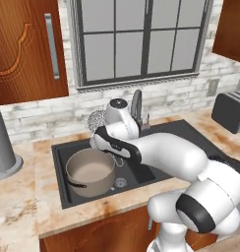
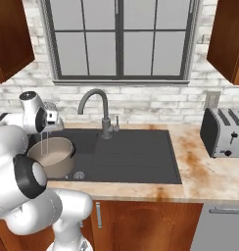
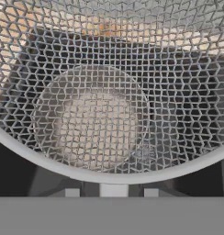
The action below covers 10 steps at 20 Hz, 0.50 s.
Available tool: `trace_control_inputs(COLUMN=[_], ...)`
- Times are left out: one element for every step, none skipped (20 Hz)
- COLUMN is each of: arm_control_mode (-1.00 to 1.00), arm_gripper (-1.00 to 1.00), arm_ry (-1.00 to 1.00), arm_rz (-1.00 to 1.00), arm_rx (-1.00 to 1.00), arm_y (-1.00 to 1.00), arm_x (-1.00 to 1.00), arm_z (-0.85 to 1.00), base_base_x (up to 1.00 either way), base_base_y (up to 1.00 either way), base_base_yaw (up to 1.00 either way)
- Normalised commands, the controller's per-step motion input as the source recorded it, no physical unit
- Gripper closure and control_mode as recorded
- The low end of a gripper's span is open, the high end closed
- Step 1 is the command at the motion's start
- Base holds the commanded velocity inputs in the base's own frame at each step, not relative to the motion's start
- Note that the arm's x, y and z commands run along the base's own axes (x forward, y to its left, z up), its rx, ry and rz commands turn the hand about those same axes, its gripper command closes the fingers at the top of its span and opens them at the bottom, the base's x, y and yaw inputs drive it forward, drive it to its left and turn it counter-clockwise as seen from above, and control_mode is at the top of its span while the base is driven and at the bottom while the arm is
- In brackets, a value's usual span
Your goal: Pick the pot and strainer and place them in the sink. Then turn on the water.
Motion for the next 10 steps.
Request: trace_control_inputs(arm_control_mode=[-1.00, -1.00, -1.00, -1.00, -1.00, -1.00, -1.00, -1.00, -1.00, -1.00], arm_gripper=[1.00, 1.00, 1.00, 1.00, 1.00, 1.00, 1.00, 1.00, 1.00, 1.00], arm_ry=[0.07, 0.08, 0.07, 0.05, 0.05, 0.07, 0.12, 0.12, 0.09, 0.07], arm_rz=[0.00, 0.00, 0.00, 0.00, 0.00, 0.00, 0.00, 0.00, 0.00, 0.00], arm_rx=[0.00, 0.00, 0.00, 0.00, 0.00, -0.01, -0.02, -0.02, -0.02, 0.00], arm_y=[0.09, 0.06, 0.07, 0.07, 0.12, 0.22, 0.29, 0.28, 0.14, 0.00], arm_x=[0.00, 0.01, 0.00, 0.00, 0.00, 0.01, 0.10, 0.12, 0.14, 0.14], arm_z=[-0.11, -0.11, -0.11, -0.11, -0.17, -0.26, -0.35, -0.36, -0.26, -0.09], base_base_x=[0.00, 0.00, 0.00, 0.00, 0.00, 0.00, 0.00, 0.00, 0.00, 0.00], base_base_y=[0.00, 0.00, 0.00, 0.00, 0.00, 0.00, 0.00, 0.00, 0.00, 0.00], base_base_yaw=[0.00, 0.00, 0.00, 0.00, 0.00, 0.00, 0.00, 0.00, 0.00, 0.00])
